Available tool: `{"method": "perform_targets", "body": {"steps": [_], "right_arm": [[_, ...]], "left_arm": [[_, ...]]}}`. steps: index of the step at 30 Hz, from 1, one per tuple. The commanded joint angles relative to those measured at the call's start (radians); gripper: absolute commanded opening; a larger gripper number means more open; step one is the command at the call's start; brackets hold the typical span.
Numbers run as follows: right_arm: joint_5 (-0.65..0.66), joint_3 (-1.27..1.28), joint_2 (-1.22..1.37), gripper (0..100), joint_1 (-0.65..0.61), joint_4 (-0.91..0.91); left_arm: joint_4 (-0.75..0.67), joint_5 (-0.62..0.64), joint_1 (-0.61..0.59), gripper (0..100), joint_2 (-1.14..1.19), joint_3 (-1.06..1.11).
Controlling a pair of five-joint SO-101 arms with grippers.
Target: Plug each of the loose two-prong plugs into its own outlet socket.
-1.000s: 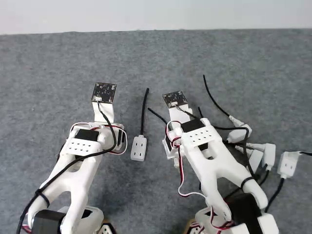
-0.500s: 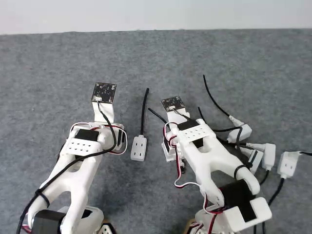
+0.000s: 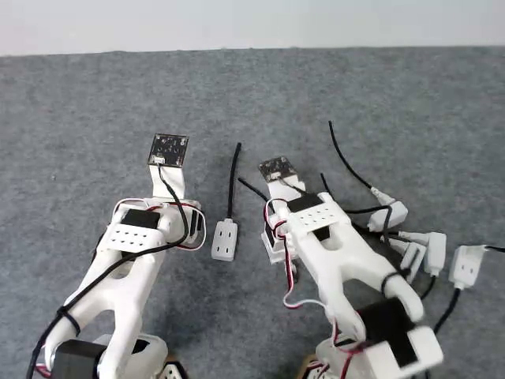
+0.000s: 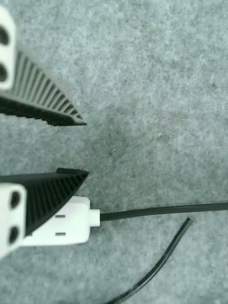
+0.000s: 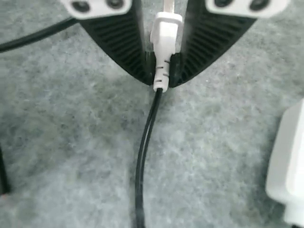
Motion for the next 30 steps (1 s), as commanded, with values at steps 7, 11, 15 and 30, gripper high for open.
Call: {"method": "perform_targets", "body": {"steps": [7, 11, 15, 30], "right_arm": [[-0.006, 0.037, -0.163, 10.7, 0.119, -0.027], [0.043, -0.003, -0.058, 24.4, 0.171, -0.016], [0.054, -0.103, 0.015, 19.1, 0.189, 0.028], [-0.012, 0.011, -0.142, 0.9, 0.077, 0.036]], "left_arm": [[-0.017, -0.012, 0.006, 14, -0.035, -0.007], [-0.017, -0.012, 0.006, 14, -0.034, -0.007], [-0.017, -0.012, 0.006, 14, -0.034, -0.007], [-0.017, -0.012, 0.006, 14, -0.04, -0.007]]}}
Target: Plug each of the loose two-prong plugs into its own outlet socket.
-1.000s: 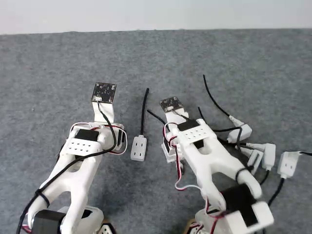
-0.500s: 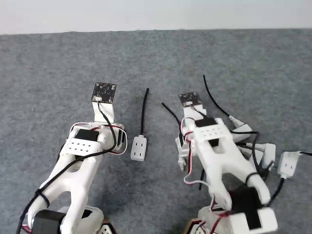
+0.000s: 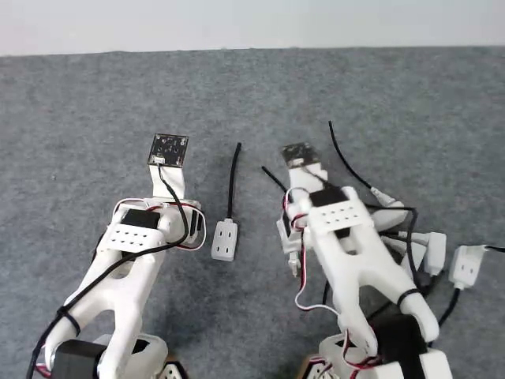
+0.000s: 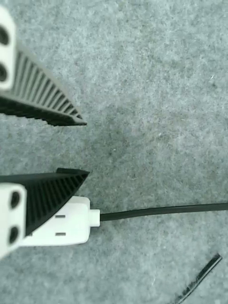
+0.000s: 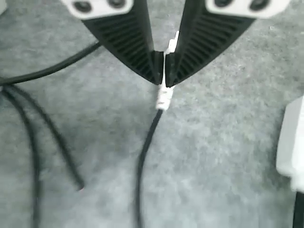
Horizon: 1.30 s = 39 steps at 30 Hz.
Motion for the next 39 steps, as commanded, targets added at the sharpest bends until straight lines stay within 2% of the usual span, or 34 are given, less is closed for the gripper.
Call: {"method": "perform_targets", "body": {"steps": [1, 6, 9, 16, 31, 39], "right_arm": [[-0.02, 0.014, -0.047, 0.9, -0.021, -0.042], [-0.014, 0.02, -0.058, 0.9, -0.031, -0.045], [0.038, 0.028, -0.074, 0.9, -0.084, -0.041], [0.037, 0.097, -0.096, 0.9, -0.131, -0.073], [0.081, 0.121, -0.096, 0.9, 0.065, -0.104], [0.103, 0.132, -0.096, 0.9, 0.077, -0.117]], "left_arm": [[-0.017, -0.012, 0.006, 14, -0.04, -0.007], [-0.017, -0.012, 0.006, 14, -0.04, -0.007], [-0.015, -0.012, 0.006, 14, -0.041, -0.007], [-0.015, -0.012, 0.006, 14, -0.041, -0.007], [-0.015, -0.012, 0.006, 14, -0.041, -0.007], [-0.015, -0.012, 0.006, 14, -0.041, -0.007]]}}
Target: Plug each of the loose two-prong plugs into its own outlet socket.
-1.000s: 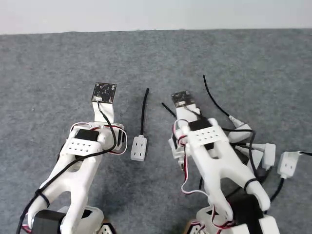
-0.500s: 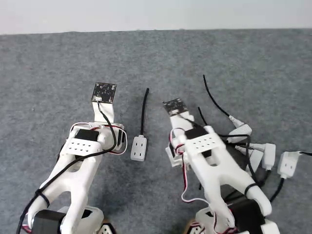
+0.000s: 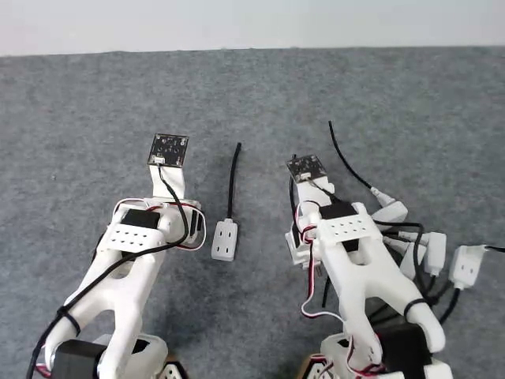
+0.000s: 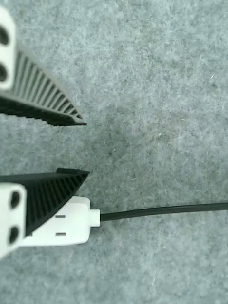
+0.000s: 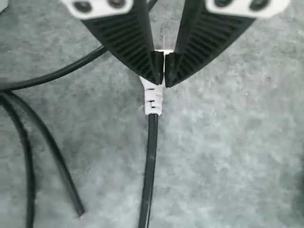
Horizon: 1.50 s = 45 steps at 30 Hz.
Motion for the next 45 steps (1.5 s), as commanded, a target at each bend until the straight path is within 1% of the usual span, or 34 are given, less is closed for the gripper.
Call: {"method": "perform_targets", "body": {"steps": [1, 9, 14, 16, 22, 26, 31, 36, 40, 45], "right_arm": [[0.014, -0.005, -0.039, 0.9, 0.019, -0.025], [0.014, -0.054, -0.048, 1.5, 0.001, -0.035], [0.015, -0.068, -0.041, 15.0, 0.002, -0.035], [0.02, -0.068, -0.041, 17.1, 0.002, -0.035], [0.021, -0.068, -0.027, 11.2, -0.004, -0.097], [0.023, -0.094, 0.062, 10.8, -0.022, -0.131], [0.025, -0.167, 0.18, 10.5, -0.018, -0.122], [0.052, -0.183, 0.196, 10.2, -0.018, -0.096], [0.055, -0.181, 0.189, 6.9, -0.018, -0.054], [0.057, -0.183, 0.188, 13.2, -0.018, -0.018]], "left_arm": [[-0.015, -0.012, 0.006, 14, -0.041, -0.007], [-0.015, -0.012, 0.006, 14, -0.041, -0.007], [-0.015, -0.012, 0.006, 14, -0.041, -0.007], [-0.015, -0.012, 0.006, 14, -0.041, -0.007], [-0.015, -0.012, 0.006, 14, -0.041, -0.007], [-0.015, -0.012, 0.006, 14, -0.041, -0.007], [-0.015, -0.012, 0.005, 14, -0.041, -0.007], [-0.015, -0.012, 0.005, 14, -0.041, -0.007], [-0.015, -0.012, 0.003, 14, -0.041, -0.007], [-0.015, -0.012, 0.005, 14, -0.041, -0.007]]}}
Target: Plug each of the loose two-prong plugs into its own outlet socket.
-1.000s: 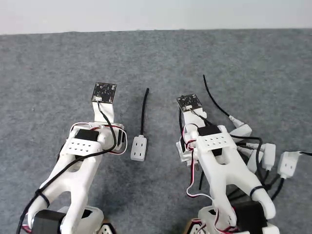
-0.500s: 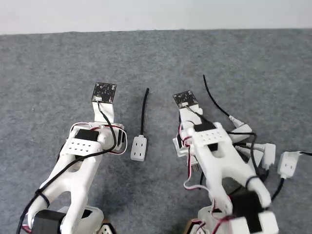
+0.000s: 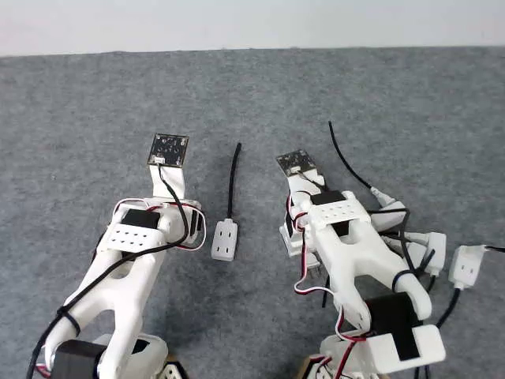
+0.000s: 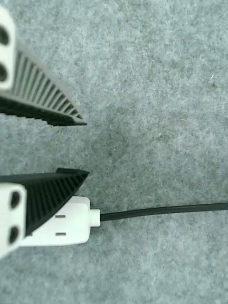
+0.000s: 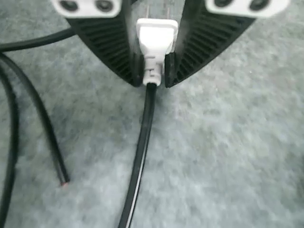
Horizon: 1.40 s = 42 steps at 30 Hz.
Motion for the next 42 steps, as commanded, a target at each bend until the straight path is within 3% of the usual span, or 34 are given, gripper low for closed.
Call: {"method": "perform_targets", "body": {"steps": [1, 7, 12, 18, 27, 31, 35, 39, 42], "right_arm": [[0.011, -0.061, -0.012, 14.4, -0.005, 0.025], [0.04, -0.061, -0.002, 14.7, -0.007, 0.019], [0.048, -0.061, -0.001, 0.2, -0.005, -0.001], [0.026, -0.068, -0.021, 0.8, 0.048, 0.001], [-0.028, -0.069, -0.444, 0.8, 0.047, 0.108], [-0.032, -0.08, -0.65, 0.8, -0.051, 0.168], [-0.051, -0.084, -0.768, 0.8, -0.185, 0.183], [-0.069, -0.081, -0.785, 0.8, -0.294, 0.173], [-0.069, -0.06, -0.785, 0.8, -0.354, 0.151]], "left_arm": [[-0.015, -0.012, 0.005, 14, -0.041, -0.007], [-0.015, -0.012, 0.005, 14, -0.041, -0.007], [-0.015, -0.012, 0.005, 14, -0.041, -0.007], [-0.015, -0.012, 0.002, 14, -0.034, -0.013], [0.104, -0.081, -0.005, 12, 0.098, -0.134], [0.199, -0.157, -0.031, 1, 0.262, -0.282], [0.302, -0.273, -0.02, 1, 0.328, -0.349], [0.316, -0.364, -0.012, 1, 0.302, -0.335], [0.311, -0.446, 0.057, 1, 0.258, -0.272]]}}
